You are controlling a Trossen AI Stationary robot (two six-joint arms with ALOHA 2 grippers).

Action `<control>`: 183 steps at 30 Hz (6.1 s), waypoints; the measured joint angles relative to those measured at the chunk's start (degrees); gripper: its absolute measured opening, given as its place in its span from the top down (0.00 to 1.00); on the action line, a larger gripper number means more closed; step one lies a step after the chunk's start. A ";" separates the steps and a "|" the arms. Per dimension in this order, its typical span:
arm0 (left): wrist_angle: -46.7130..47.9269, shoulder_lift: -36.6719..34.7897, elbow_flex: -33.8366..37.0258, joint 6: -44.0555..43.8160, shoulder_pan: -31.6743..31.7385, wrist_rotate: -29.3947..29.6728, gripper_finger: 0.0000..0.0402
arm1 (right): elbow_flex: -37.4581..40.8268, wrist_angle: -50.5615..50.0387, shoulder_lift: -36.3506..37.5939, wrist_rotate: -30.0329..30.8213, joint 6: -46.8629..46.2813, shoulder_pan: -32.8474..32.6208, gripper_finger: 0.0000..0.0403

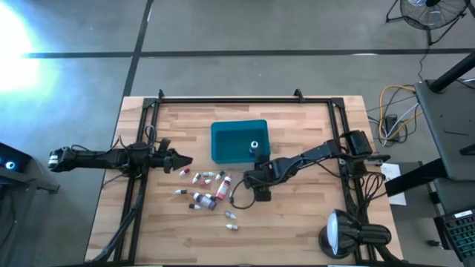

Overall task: Pick & Place food coloring
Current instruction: Put the large black food coloring bottle into the bin, then put the large purple food coloring bottle into the bin

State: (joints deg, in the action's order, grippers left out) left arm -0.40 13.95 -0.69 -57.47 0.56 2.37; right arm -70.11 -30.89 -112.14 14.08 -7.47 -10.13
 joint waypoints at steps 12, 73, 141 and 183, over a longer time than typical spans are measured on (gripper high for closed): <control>0.00 0.94 0.00 0.00 0.00 0.02 0.60 | 0.04 2.10 -0.02 -2.31 -0.22 0.63 0.54; -0.70 2.65 0.09 -3.06 0.00 0.09 0.60 | 30.25 68.19 12.44 23.30 -22.09 21.54 0.71; 24.82 41.79 -27.60 42.79 -19.41 -0.46 0.69 | 21.09 7.01 31.12 8.49 -31.83 0.61 0.55; 27.02 68.84 -38.49 56.08 -24.68 3.77 0.57 | 24.37 5.40 31.08 10.02 -30.85 0.62 0.55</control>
State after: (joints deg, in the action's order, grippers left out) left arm 26.61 82.80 -39.18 -1.39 -24.12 6.14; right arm -45.74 -25.49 -81.06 24.10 -38.33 -9.51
